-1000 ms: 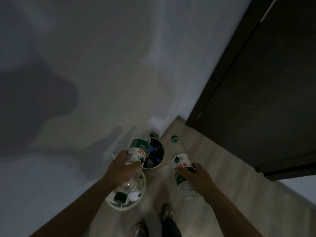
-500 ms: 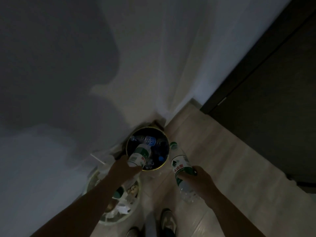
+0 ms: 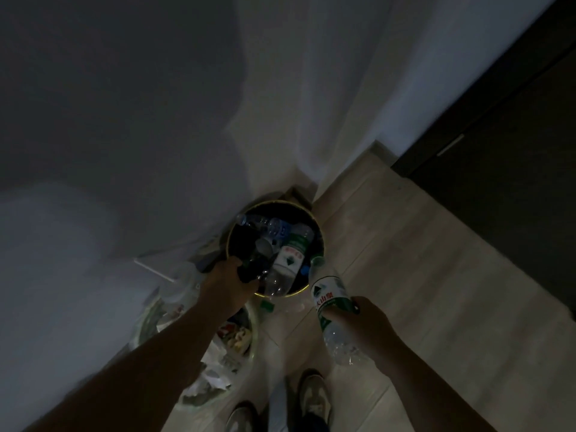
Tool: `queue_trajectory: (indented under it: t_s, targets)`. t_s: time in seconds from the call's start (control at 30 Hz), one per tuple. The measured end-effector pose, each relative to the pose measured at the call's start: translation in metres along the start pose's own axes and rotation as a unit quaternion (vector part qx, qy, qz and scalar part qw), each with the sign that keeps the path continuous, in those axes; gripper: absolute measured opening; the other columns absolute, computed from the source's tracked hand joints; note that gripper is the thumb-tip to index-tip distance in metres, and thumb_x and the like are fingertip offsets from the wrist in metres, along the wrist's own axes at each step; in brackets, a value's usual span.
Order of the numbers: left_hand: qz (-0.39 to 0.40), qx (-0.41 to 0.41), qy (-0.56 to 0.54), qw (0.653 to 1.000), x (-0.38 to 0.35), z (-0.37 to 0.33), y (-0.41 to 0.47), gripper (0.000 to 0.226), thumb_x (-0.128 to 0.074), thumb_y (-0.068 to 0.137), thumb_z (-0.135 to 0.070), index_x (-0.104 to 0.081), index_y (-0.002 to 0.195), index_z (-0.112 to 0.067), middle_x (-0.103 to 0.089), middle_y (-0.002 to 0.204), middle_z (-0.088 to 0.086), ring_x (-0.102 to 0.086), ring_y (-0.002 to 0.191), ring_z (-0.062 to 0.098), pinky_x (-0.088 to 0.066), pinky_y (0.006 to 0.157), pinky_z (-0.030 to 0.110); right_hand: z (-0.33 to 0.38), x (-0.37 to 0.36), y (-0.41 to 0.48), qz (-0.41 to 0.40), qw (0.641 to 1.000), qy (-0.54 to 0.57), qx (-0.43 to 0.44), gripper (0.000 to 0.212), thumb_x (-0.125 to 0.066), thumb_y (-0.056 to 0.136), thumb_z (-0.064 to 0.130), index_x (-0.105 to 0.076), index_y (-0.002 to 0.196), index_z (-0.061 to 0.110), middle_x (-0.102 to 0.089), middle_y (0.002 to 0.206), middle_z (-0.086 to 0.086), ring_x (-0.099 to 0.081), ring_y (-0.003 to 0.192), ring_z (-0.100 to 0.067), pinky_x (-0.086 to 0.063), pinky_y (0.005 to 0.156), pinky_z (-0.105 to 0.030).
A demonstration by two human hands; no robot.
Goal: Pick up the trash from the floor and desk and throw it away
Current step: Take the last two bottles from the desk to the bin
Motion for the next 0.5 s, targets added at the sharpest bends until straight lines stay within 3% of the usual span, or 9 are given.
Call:
queue_trajectory:
  t_s: [0.07, 0.23, 0.37, 0.43, 0.5]
  targets:
    - [0.014, -0.003, 0.010, 1.000, -0.003, 0.006, -0.005, 0.049, -0.073, 0.079, -0.021, -0.055, 0.121, -0.003, -0.059, 0.120, 0.016, -0.058, 0.108, 0.030, -0.047, 0.093, 0.040, 0.007, -0.006, 0.006, -0.001, 1.000, -0.011, 0.000, 0.057, -0.073, 0.079, 0.033, -0.050, 0.124, 0.006, -0.057, 0.113, -0.011, -0.062, 0.097, -0.023, -0.057, 0.076, -0.035]
    - [0.018, -0.013, 0.019, 1.000, 0.001, 0.016, -0.012, 0.042, -0.070, 0.082, -0.029, -0.059, 0.116, -0.008, -0.062, 0.115, 0.010, -0.058, 0.107, 0.024, -0.048, 0.089, 0.034, 0.042, -0.016, 0.022, -0.001, 0.998, -0.066, 0.024, 0.048, -0.068, 0.082, 0.038, -0.051, 0.116, 0.009, -0.052, 0.114, -0.011, -0.057, 0.100, -0.023, -0.048, 0.061, -0.025]
    - [0.002, -0.016, 0.047, 0.999, 0.011, 0.023, -0.019, 0.037, -0.066, 0.083, -0.031, -0.059, 0.115, -0.013, -0.062, 0.113, 0.007, -0.057, 0.105, 0.022, -0.045, 0.084, 0.028, 0.072, -0.032, 0.034, -0.002, 0.995, -0.085, 0.049, 0.058, -0.069, 0.079, 0.041, -0.051, 0.123, 0.006, -0.054, 0.105, -0.006, -0.054, 0.081, -0.014, -0.041, 0.056, -0.022]
    - [-0.012, -0.019, 0.066, 0.998, 0.019, 0.027, -0.024, 0.038, -0.064, 0.085, -0.031, -0.058, 0.119, -0.016, -0.060, 0.119, 0.005, -0.056, 0.110, 0.021, -0.043, 0.087, 0.026, 0.082, -0.043, 0.036, -0.002, 0.995, -0.086, 0.044, 0.062, -0.069, 0.078, 0.041, -0.048, 0.125, 0.006, -0.055, 0.112, -0.009, -0.055, 0.086, -0.018, -0.038, 0.052, -0.024]
    - [-0.018, -0.015, 0.074, 0.997, 0.025, 0.035, -0.029, 0.039, -0.062, 0.086, -0.033, -0.057, 0.122, -0.018, -0.057, 0.123, 0.003, -0.054, 0.114, 0.019, -0.041, 0.087, 0.024, 0.088, -0.055, 0.037, 0.001, 0.997, -0.070, 0.038, 0.062, -0.066, 0.081, 0.039, -0.044, 0.130, 0.008, -0.051, 0.125, -0.011, -0.054, 0.101, -0.025, -0.043, 0.060, -0.027]
Point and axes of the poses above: each hand's wrist, its own y-axis towards the middle knuckle, its own x-axis out of the back of the hand, z = x × y, the point moved 10 cm from there along y, towards the middle knuckle
